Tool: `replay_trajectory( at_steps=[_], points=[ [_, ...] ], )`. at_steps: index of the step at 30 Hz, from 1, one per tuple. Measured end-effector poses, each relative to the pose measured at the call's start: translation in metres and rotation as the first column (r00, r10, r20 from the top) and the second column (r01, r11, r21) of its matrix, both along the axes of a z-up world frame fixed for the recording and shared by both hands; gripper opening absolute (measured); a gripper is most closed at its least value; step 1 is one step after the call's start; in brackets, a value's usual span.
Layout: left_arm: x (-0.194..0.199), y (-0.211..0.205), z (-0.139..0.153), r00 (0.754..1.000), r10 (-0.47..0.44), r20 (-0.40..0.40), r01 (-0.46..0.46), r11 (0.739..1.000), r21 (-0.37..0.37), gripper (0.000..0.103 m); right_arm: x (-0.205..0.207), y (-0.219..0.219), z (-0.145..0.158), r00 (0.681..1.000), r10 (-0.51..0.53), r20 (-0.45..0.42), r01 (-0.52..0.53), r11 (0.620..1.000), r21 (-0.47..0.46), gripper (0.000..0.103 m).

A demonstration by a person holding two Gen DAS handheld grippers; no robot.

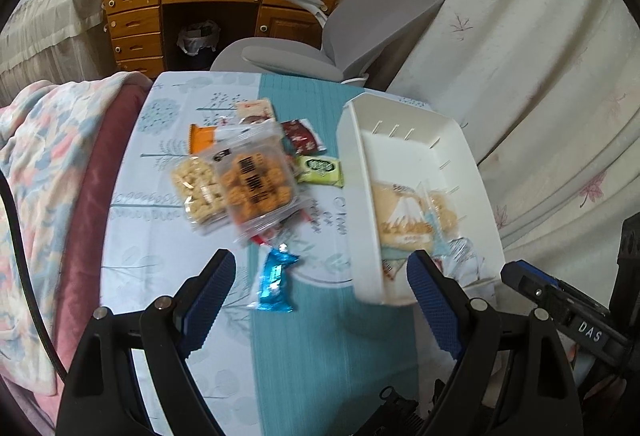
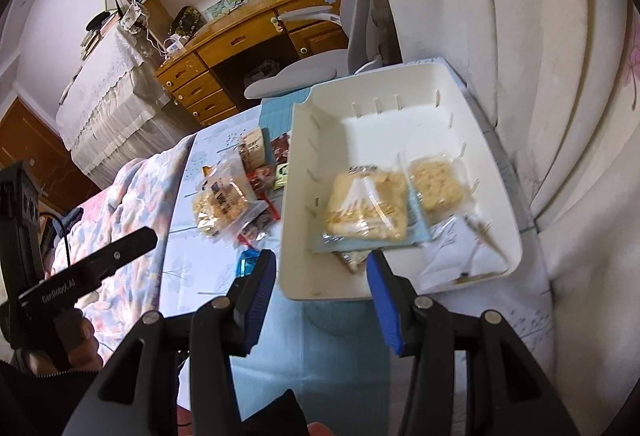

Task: Organize snacks
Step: 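Lift the Calleton bag into the tray with left tool while right releases the zip bag, then withdraw both open tools from the tray toward the remaining snacks, then grasp the orange-yellow snack bag with left tool while right tool grasps the blue snack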

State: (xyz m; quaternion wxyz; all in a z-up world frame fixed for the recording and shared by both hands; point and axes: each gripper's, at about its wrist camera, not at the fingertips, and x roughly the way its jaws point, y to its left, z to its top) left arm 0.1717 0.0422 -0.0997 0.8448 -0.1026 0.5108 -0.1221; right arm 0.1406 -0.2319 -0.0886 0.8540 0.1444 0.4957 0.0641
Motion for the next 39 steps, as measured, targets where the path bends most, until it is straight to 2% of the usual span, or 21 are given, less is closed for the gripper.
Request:
replay_trajectory(
  at_steps=[3,20,31,39],
  points=[
    [-0.002,0.017,0.0,1.0,-0.007,-0.008,0.007,1.0,0.007,0.087,-0.002,0.012,0.0,1.0,-0.026,-0.004,0.026,1.0,0.015,0.062],
    [0.018,0.094,0.0,0.996,-0.076,-0.052,0.077,0.997,0.028,0.094,-0.003,0.095,-0.018,0.992,-0.12,-0.027,0.121,0.992,0.037,0.063],
    [0.054,0.112,-0.008,0.986,-0.133,-0.101,0.135,0.991,0.015,0.096,-0.008,0.149,-0.045,0.988,-0.154,0.012,0.155,0.985,-0.07,0.063],
    [0.083,0.102,-0.023,0.978,-0.122,-0.167,0.118,0.992,-0.035,0.096,-0.008,0.174,-0.065,0.993,-0.095,0.077,0.106,0.982,-0.157,0.063]
  ],
)
